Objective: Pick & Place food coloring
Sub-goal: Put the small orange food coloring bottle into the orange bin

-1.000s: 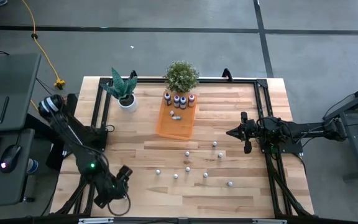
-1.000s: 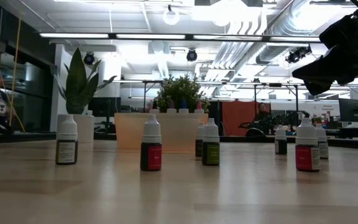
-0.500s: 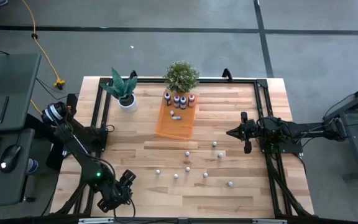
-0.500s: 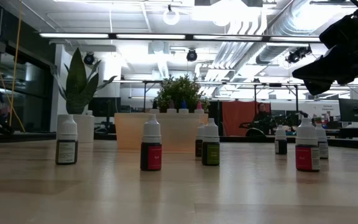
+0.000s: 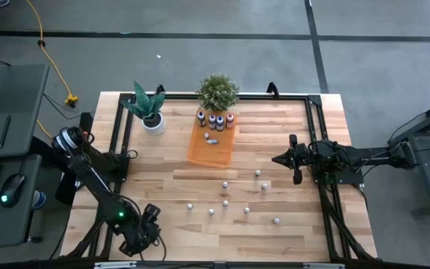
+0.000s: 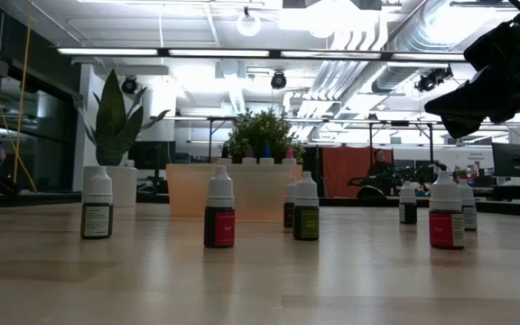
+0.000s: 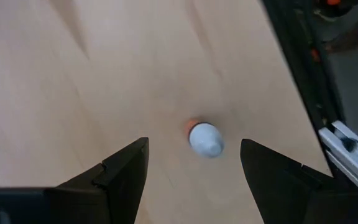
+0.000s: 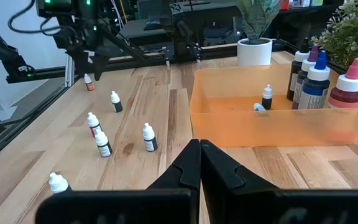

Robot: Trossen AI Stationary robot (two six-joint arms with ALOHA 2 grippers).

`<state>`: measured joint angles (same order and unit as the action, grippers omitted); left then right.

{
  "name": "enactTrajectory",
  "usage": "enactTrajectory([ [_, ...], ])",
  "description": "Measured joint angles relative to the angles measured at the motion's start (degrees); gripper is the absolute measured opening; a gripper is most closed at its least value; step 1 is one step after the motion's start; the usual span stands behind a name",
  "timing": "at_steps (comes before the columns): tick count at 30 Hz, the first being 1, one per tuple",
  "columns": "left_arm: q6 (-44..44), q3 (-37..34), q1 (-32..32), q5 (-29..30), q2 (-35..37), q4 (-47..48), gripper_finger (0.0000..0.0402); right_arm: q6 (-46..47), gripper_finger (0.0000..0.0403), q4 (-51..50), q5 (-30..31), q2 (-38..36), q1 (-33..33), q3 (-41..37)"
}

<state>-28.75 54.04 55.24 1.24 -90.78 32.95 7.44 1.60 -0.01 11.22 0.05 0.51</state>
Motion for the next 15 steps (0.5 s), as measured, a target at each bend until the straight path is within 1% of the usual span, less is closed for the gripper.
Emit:
enactTrajectory([
  [2,-3.54,0.00,0.00,-0.71,-0.56,-0.33,0.0250,0.00,0.0000,-0.02,0.00,0.00,0.00,-0.02],
  [7,-12.03,0.00,-0.07,-0.31,-0.59,-1.76,0.0250,0.00,0.0000,-0.04,0.00,0.00,-0.02,-0.01],
  [12,-16.60,-0.02,-0.09,-0.22,-0.59,-1.55,0.0250,0.00,0.0000,-0.04,0.02,0.00,0.00,0.00],
  [15,-16.98,-0.02,-0.09,-0.24,-0.59,-1.53,0.0245,0.00,0.0000,-0.05,0.02,0.00,-0.01,0.00],
])
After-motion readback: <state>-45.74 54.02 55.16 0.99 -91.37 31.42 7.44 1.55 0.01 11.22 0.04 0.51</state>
